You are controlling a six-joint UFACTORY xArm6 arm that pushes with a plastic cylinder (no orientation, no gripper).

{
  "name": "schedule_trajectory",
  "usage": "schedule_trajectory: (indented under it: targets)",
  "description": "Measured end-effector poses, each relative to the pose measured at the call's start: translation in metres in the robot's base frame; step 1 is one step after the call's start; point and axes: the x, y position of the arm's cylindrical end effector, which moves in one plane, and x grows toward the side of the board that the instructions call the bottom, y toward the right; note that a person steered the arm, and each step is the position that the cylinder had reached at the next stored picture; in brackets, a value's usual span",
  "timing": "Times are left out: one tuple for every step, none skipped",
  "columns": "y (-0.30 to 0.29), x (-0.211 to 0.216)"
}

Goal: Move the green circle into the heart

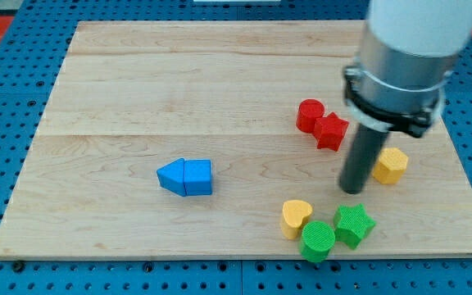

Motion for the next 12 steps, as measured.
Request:
schedule_trajectory:
  targets:
    - [0.075, 0.046]
    - [0.078, 0.083]
    - [0.071, 0.084]
    - [0.050, 0.085]
    - [0.015, 0.084]
    - [-0.078, 0.084]
    - [-0.137, 0.084]
    - [-0.157, 0.078]
    - [-0.183, 0.067]
    - [-0.219, 0.034]
    - [-0.247, 0.021]
    - [-0.293, 0.027]
